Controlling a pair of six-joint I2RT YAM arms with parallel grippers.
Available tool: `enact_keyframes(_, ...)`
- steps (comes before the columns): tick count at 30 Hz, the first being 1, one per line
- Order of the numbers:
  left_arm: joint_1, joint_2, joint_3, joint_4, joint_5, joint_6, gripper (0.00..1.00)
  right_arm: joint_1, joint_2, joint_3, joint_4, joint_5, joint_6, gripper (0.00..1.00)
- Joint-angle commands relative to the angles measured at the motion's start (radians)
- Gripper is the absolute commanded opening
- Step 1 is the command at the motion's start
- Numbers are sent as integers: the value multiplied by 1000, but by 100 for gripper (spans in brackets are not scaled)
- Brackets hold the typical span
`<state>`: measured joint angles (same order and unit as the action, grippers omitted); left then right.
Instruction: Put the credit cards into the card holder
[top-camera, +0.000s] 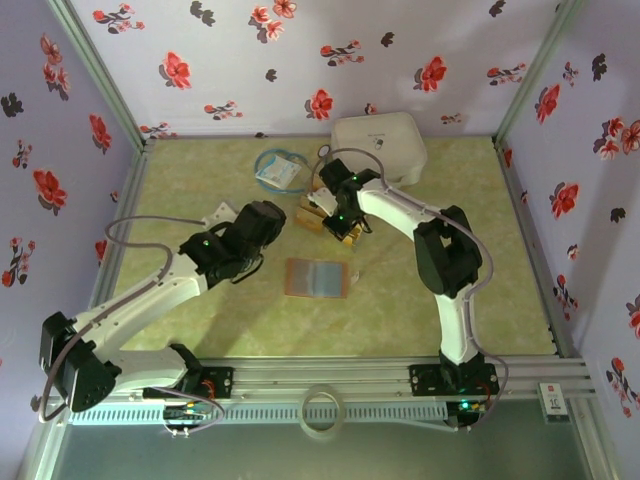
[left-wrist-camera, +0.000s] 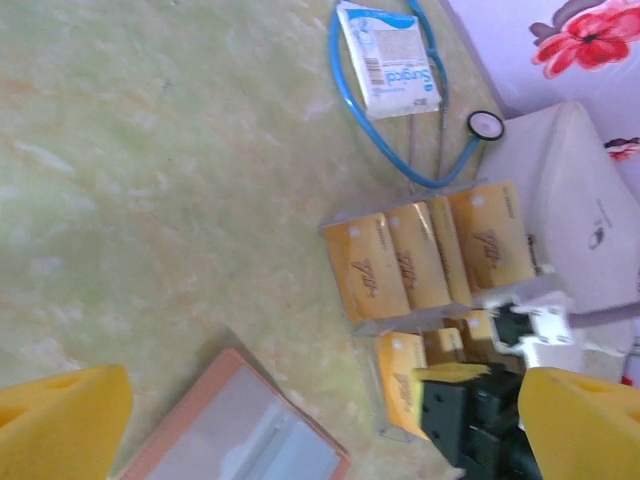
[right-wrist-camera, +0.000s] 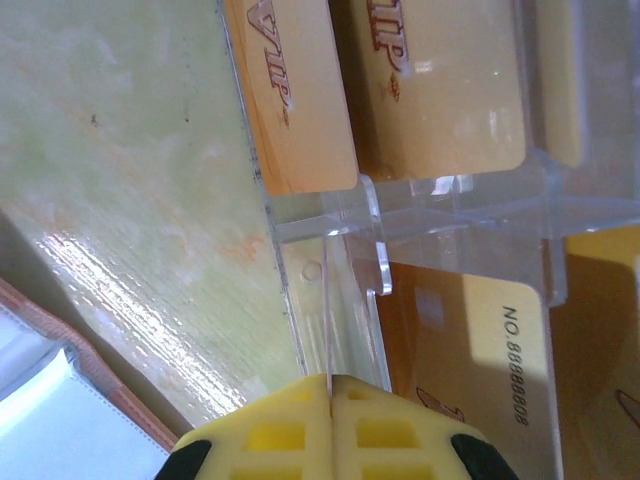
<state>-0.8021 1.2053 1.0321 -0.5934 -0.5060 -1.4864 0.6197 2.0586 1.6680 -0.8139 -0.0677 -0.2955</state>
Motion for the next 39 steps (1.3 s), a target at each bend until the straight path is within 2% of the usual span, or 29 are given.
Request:
enact_keyframes(1,21,-41,-47,15,-41,82,100,-3,-81,29,2,-36,38,0)
enact_keyframes(6,51,-86,-117,45,-48,178,100,-5,-129,22,29,-52,92,0)
enact_keyframes(11,76,-138,-198,123,-45,408,100,-4,-213,-40,86,-52,211,0)
enact_keyframes(13,76,-160,-232,159,-43,555,100,-5,-273,-105,135,-63,279,0)
enact_keyframes(19,77,-181,-283,184,21,786,100,-5,-489,-394,360,-170,541,0)
enact_keyframes(25,79,-119,-275,164,138,865,100,-6,-670,-708,687,-279,860,0)
enact_keyframes(29,79,-52,-259,163,193,890,100,-6,-757,-885,847,-233,1039,0)
enact_keyframes(33,79,20,-231,161,218,919,100,0,-818,-1003,927,-179,1115,0)
enact_keyframes(36,80,77,-219,172,256,949,100,20,-865,-1049,902,-99,1122,0)
enact_keyframes(39,79,137,-201,170,297,965,100,33,-906,-1075,866,-70,1100,0)
